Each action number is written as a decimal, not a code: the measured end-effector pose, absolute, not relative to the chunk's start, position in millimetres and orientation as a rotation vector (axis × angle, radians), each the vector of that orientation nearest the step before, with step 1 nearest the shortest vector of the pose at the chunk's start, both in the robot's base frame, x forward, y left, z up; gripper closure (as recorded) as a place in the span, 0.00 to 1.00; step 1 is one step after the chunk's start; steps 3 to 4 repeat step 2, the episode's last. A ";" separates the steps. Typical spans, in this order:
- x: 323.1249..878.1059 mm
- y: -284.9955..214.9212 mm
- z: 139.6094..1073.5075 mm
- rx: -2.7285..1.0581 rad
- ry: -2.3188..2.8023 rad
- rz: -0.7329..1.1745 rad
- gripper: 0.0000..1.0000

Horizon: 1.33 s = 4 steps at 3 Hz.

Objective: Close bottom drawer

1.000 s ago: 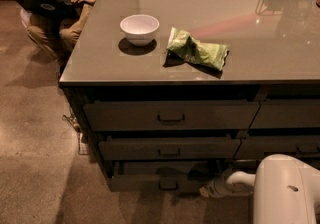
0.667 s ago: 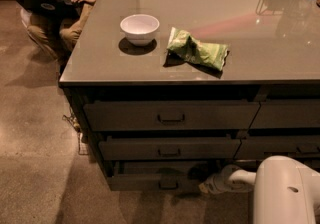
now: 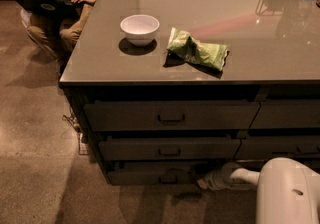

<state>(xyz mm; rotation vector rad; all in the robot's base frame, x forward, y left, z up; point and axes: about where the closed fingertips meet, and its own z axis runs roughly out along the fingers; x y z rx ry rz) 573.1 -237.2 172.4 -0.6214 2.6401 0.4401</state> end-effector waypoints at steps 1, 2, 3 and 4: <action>545.7 -249.5 180.8 -0.549 2.666 0.437 1.00; 504.8 -261.8 183.6 -0.453 2.707 0.453 1.00; 504.8 -261.8 183.6 -0.453 2.707 0.453 1.00; 504.8 -261.8 183.6 -0.453 2.707 0.453 1.00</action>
Offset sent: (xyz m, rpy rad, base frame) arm -0.1179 -0.0439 0.0171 0.0326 0.1021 -0.1991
